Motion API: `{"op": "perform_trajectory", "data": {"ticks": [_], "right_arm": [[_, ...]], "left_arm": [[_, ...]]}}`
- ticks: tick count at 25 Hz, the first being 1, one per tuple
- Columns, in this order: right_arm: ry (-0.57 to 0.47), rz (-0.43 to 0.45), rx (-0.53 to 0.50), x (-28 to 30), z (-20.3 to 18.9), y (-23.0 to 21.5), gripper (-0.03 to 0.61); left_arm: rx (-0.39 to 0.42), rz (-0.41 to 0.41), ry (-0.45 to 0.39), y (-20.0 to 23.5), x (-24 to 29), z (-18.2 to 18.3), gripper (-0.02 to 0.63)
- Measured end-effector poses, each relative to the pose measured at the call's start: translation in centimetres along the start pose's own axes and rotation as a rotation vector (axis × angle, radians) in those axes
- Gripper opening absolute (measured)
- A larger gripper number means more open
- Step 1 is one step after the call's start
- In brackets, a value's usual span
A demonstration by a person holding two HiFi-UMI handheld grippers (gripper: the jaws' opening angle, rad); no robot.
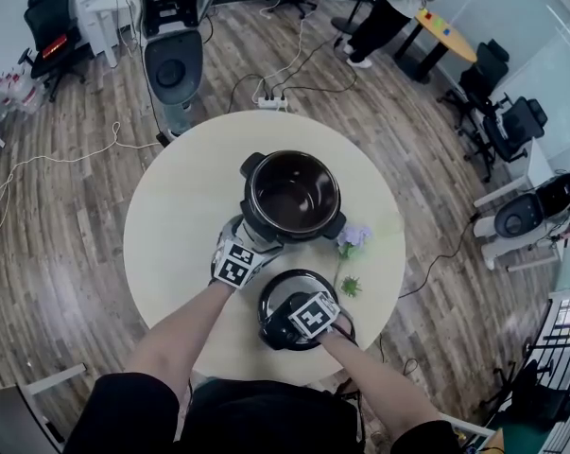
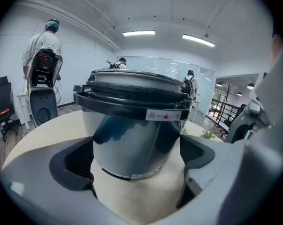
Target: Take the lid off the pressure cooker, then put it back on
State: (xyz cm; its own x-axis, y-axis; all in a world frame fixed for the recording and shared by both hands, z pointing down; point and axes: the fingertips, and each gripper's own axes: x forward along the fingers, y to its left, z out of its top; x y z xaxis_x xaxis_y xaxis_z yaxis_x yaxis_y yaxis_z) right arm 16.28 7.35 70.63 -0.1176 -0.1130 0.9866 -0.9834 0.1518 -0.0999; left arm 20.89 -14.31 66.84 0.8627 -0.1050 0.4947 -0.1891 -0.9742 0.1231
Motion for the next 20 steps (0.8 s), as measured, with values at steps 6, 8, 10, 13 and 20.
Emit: {"op": "perform_trajectory", "data": {"ticks": [6, 8, 10, 13, 20], "right_arm": [[-0.066, 0.099, 0.084, -7.7, 0.3, -0.1, 0.287], [-0.078, 0.114, 0.098, -11.1, 0.3, -1.1, 0.285], [-0.095, 0.108, 0.117, -14.5, 0.3, -2.8, 0.285], [-0.127, 0.064, 0.134, -19.3, 1.3, -6.2, 0.285], [-0.225, -0.026, 0.201, -28.0, 8.9, -14.9, 0.285]], "left_arm": [[-0.004, -0.008, 0.005, -0.2, 0.0, 0.1, 0.565], [-0.005, -0.008, 0.007, 0.0, -0.1, 0.3, 0.565], [-0.005, -0.008, 0.009, 0.0, 0.0, 0.3, 0.566], [-0.006, -0.008, 0.01, 0.0, 0.2, -0.1, 0.565], [-0.01, -0.008, 0.026, 0.1, 0.1, 0.2, 0.566]]}}
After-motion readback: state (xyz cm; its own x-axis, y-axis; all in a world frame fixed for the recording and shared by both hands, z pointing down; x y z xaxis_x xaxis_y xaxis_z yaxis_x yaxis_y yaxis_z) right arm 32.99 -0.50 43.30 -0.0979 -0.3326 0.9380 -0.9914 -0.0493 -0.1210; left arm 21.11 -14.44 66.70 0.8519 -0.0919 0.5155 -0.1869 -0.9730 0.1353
